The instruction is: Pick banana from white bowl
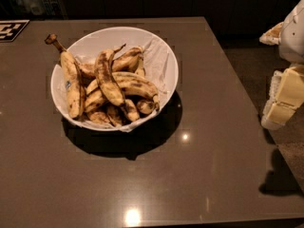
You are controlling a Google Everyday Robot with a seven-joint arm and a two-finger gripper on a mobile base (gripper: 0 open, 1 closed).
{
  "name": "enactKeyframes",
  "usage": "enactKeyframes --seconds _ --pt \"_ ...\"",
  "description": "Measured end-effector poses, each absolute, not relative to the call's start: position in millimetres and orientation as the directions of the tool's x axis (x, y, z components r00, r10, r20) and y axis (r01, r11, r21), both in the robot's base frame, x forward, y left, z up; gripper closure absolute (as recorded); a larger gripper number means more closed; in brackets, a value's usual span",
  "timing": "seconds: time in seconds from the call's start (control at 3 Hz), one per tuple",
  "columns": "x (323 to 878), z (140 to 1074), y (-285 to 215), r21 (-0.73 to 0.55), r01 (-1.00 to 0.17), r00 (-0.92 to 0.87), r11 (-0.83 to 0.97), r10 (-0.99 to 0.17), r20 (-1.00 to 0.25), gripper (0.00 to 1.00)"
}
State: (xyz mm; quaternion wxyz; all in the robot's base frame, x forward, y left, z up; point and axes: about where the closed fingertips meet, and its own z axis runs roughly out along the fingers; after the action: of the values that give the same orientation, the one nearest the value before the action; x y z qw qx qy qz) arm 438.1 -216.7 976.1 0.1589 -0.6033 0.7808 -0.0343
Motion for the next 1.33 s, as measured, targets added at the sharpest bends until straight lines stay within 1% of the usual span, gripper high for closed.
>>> enactKeyframes --seconds 0.33,0.67,1.0,1.33 --pt "436 978 -204 -0.256 -0.928 -0.225 0.272 -0.954 -0.200 0.00" --pt "424 981 -155 -0.235 -0.943 -0.212 0.237 -0.969 -0.129 0.00" --pt "418 985 -91 -0.211 -0.952 -0.211 0.220 -0.975 -0.064 0.00" --pt "420 993 -77 -0.232 -0.931 -0.265 0.282 -0.959 -0.105 0.00"
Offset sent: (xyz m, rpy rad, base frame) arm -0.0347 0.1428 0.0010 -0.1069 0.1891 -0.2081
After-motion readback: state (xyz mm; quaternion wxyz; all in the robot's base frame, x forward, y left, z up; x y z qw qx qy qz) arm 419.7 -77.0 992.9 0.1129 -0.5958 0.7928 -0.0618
